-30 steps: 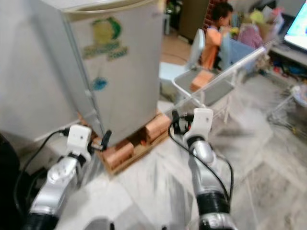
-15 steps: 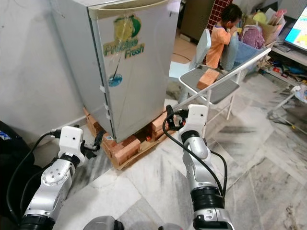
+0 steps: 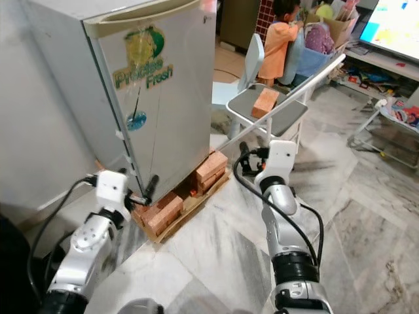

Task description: Restocking fridge

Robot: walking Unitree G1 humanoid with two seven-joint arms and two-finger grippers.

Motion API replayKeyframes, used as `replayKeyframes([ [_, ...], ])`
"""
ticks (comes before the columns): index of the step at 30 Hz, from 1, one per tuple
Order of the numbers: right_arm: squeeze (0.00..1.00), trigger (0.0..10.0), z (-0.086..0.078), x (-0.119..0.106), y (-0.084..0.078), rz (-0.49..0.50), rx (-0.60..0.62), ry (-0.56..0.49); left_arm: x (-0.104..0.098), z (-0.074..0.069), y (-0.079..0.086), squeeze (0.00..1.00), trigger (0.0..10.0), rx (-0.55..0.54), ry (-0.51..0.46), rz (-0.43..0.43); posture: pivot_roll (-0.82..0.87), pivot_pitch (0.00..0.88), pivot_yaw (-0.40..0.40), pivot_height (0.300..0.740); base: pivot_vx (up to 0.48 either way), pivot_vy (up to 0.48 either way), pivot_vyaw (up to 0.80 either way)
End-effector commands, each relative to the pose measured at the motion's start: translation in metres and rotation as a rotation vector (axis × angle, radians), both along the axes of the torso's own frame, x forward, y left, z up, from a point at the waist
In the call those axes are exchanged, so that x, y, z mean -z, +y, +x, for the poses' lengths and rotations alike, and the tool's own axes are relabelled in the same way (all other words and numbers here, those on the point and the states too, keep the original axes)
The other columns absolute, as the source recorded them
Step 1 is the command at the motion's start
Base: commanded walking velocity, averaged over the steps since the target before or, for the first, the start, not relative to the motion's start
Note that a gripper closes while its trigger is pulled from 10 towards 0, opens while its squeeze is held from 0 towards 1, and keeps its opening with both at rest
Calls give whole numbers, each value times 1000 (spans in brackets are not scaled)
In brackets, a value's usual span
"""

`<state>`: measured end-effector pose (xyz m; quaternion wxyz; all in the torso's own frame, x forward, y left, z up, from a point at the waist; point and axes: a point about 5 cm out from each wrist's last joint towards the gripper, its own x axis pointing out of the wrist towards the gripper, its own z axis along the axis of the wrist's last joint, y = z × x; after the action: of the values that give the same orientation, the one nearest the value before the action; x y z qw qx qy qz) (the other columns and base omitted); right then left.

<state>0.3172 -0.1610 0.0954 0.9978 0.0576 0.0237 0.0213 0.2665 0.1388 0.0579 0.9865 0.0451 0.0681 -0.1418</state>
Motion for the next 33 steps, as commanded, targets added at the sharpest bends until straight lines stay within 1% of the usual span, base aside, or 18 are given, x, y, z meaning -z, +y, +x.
replayKeyframes([
  [1,0,10000,2,-3,11,7,-33,-11,1,-2,10,0,10000,-15,11,-1,105,0,-35,740,0,424,0],
  [6,0,10000,-1,0,6,-12,-20,-2,0,-5,8,0,10000,-3,-3,-4,106,0,-36,740,0,448,0],
  [7,0,10000,-3,0,3,-26,-13,2,-1,-6,9,0,10000,-1,-6,-6,105,0,-38,740,0,476,0],
  [9,0,10000,-7,1,-6,-111,15,6,-2,-10,11,0,10000,3,-16,-5,104,0,-37,740,0,122,0],
  [10,0,10000,-11,2,-11,-115,30,14,-4,-13,15,0,10000,-4,-24,-11,104,0,-37,740,0,0,0],
  [11,0,10000,-11,2,-11,-115,30,14,-4,-13,15,0,10000,-4,-24,-11,104,0,-37,740,0,0,0],
  [12,0,10000,-19,2,-19,-115,56,23,-5,-21,23,0,10000,-31,-32,-6,99,5,-38,740,0,0,0],
  [13,0,10000,-25,3,-24,-112,70,26,-4,-25,29,0,10000,-52,-34,6,99,5,-38,740,0,0,0],
  [14,0,10000,-33,5,-27,-103,79,37,-2,-29,37,0,10000,-97,-32,15,98,11,-38,740,0,0,0],
  [15,0,10000,-45,11,-30,-83,94,59,3,-35,50,0,10000,-184,-15,23,97,12,-39,740,0,0,0],
  [18,0,10000,-53,18,-32,-73,113,92,5,-38,57,0,10000,-233,-9,20,96,13,-39,740,0,0,0],
  [19,0,10000,-58,25,-31,-54,131,125,5,-39,59,0,10000,-247,-13,-16,95,15,-37,740,0,0,0],
  [20,0,10000,-59,26,-28,-49,131,129,4,-38,58,0,10000,-245,-16,-49,94,13,-37,740,0,0,0],
  [21,0,10000,-59,26,-26,-47,129,129,3,-38,58,0,10000,-242,-18,-72,94,13,-37,740,0,0,0],
  [22,0,10000,-58,24,-21,-45,118,120,1,-36,58,0,10000,-248,-27,-61,93,13,-35,740,0,0,-800],
  [25,0,10000,-54,19,-13,-23,88,102,-1,-31,57,0,10000,-248,-31,-67,94,13,-35,740,0,0,-696],
  [29,0,10000,-51,13,-9,-31,55,84,-4,-29,59,0,10000,-252,-37,-66,95,12,-36,740,0,0,0],
  [33,0,10000,-50,12,-13,-22,64,96,-5,-28,61,0,10000,-267,-35,-85,95,13,-38,740,0,472,0],
])
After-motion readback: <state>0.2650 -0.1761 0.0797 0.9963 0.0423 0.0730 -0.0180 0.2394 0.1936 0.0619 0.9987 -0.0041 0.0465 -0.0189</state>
